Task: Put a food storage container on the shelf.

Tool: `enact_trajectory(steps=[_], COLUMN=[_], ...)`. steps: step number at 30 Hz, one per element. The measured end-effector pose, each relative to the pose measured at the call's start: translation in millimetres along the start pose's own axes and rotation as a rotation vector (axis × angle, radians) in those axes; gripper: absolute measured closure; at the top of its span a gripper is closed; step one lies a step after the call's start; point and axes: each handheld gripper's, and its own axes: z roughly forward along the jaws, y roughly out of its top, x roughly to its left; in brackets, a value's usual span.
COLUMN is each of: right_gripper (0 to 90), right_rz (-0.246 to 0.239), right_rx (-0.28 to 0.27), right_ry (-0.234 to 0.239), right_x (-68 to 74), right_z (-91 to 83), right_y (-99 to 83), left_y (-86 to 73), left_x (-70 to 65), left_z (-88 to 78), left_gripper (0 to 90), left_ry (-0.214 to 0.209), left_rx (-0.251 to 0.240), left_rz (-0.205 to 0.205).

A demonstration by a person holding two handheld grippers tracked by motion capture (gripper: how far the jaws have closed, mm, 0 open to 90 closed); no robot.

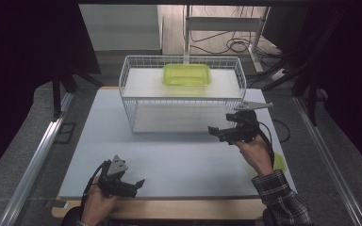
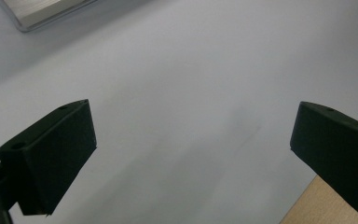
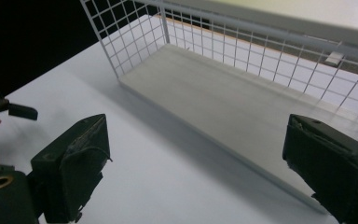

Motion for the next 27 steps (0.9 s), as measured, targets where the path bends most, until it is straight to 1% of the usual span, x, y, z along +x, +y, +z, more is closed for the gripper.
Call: enact_trajectory(steps=[7, 13, 18, 19, 21, 25, 27], right_gripper=[7.5, 7.3, 6.2, 6.0, 5.9, 5.9, 5.9], right_rz=[-0.009, -0.016, -0.032, -0.038, -0.036, -0.035, -0.043], right_rx=[0.009, 0.008, 0.008, 0.017, 0.012, 0.016, 0.018], right_ry=[-0.019, -0.025, -0.042, -0.047, -0.053, -0.055, -0.056], right_x=[6.1, 11.5, 14.5, 14.8, 15.6, 18.0, 20.1], right_z=[-5.2, -7.0, -7.4, -8.0, -8.4, -8.0, -7.6], right_y=[-19.6, -35.4, -49.4, -51.9, -56.9, -64.8, -68.7], left_y=[0.5, 0.9, 0.7, 0.7, 0.7, 0.4, 0.1], left_x=[-1.1, -3.1, -3.7, -3.7, -3.9, -4.7, -4.7], left_z=[-1.1, -0.7, -0.7, -0.5, -0.1, 1.3, 2.0], left_gripper=[0.0, 0.0, 0.0, 0.0, 0.0, 0.1, 0.1], left_ry=[0.003, 0.014, 0.018, 0.021, 0.026, 0.034, 0.032], left_rx=[-0.010, 0.000, 0.003, 0.003, 0.005, 0.019, 0.025], left_rz=[0.012, 0.037, 0.044, 0.046, 0.051, 0.068, 0.065])
